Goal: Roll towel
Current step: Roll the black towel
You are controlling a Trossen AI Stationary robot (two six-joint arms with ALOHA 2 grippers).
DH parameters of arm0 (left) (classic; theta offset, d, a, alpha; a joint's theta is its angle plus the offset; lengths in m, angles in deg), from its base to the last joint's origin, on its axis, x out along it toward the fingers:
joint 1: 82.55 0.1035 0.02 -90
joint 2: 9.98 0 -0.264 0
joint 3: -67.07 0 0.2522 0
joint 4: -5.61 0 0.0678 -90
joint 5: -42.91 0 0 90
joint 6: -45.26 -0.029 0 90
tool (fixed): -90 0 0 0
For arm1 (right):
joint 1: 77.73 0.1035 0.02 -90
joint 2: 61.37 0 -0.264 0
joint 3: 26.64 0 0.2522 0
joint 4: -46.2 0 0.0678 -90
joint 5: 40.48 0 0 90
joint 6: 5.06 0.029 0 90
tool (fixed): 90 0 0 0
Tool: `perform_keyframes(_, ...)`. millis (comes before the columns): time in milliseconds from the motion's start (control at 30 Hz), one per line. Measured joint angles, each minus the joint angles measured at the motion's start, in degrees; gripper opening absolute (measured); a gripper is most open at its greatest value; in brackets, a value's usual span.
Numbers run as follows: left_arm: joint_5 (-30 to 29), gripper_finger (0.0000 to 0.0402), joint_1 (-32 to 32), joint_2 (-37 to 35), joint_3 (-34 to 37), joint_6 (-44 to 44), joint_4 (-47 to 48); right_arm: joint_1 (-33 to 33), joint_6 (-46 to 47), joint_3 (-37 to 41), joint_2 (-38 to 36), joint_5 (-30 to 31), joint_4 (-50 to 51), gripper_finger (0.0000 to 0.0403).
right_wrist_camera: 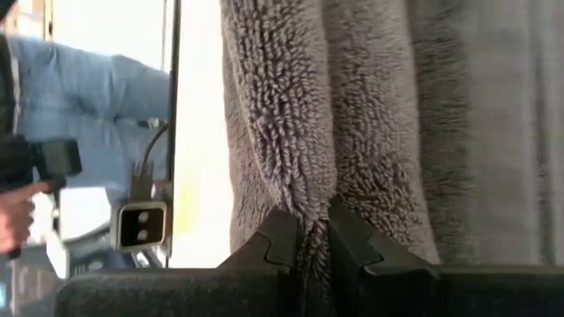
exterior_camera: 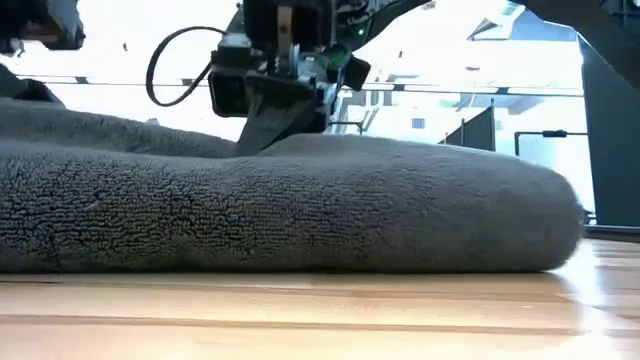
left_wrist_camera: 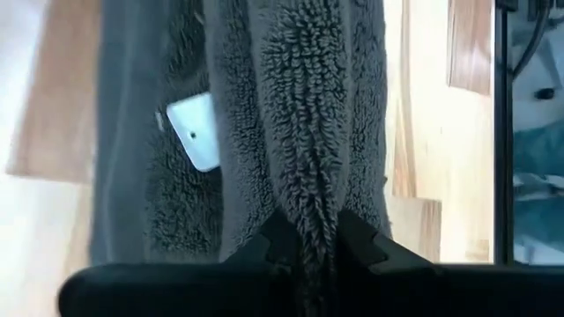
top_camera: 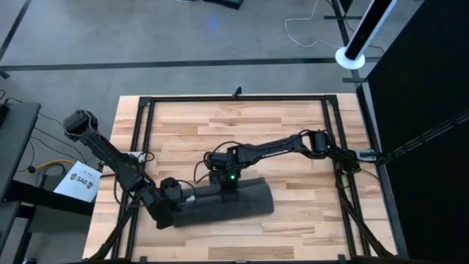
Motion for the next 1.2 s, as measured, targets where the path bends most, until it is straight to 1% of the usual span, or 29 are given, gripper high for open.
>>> perform_keyframes(167, 1.75, 0.0017, 0.18, -0.05, 3.85, 3.99, -3.29, -0.92, -0.26, 0.00, 0.01, 2.57, -1.15, 0.0018)
perform_keyframes(267, 2.14, 0.0017, 0.18, 0.11, 4.19, 3.89, -4.39, -0.81, -1.22, 0.04, 0.02, 3.89, -1.47, 0.0018)
perform_keyframes(367, 3.20, 0.0017, 0.17, 0.48, 4.21, 3.70, -3.25, -0.42, -1.71, 0.02, 1.28, 6.50, -3.55, 0.0018)
perform_keyframes(433, 3.37, 0.0017, 0.16, 0.52, 4.22, 3.95, -1.60, -0.48, -1.71, 0.01, 2.67, 6.85, -4.89, 0.0018)
perform_keyframes(567, 3.38, 0.0017, 0.11, 0.47, 4.22, 4.78, 0.82, -0.68, -2.41, -0.02, 2.86, 10.19, -5.59, 0.0021)
perform_keyframes(667, 3.56, 0.0017, 0.13, 0.49, 4.22, 5.57, 1.04, -0.68, -4.94, -0.49, 2.09, 10.93, -4.21, 0.0060)
perform_keyframes(767, 5.85, 0.0017, 0.07, 0.50, 4.35, 6.42, 2.10, -0.75, -8.82, -2.23, 1.10, 11.74, -0.66, 0.0110)
perform_keyframes(867, 6.45, 0.0017, 0.07, 0.54, 4.35, 6.50, 2.07, -0.81, -16.50, -4.11, 0.24, 12.62, 5.70, 0.0158)
perform_keyframes(933, 6.41, 0.0017, 0.07, 0.56, 4.35, 6.49, 2.01, -0.64, -21.91, -4.87, -0.11, 16.10, 10.60, 0.0183)
perform_keyframes(1000, 6.16, 0.0017, 0.07, 0.56, 4.35, 6.51, 1.81, -0.53, -25.67, -5.01, -0.24, 18.92, 15.06, 0.0202)
perform_keyframes(1100, 5.73, 0.0017, -0.14, 0.56, 4.35, 6.91, 1.68, -0.64, -29.06, -5.02, -0.24, 19.19, 18.97, 0.0219)
perform_keyframes(1200, 5.44, 0.0017, -0.17, 0.56, 4.35, 6.91, 1.73, -0.94, -30.68, -5.07, -0.27, 19.19, 22.23, 0.0225)
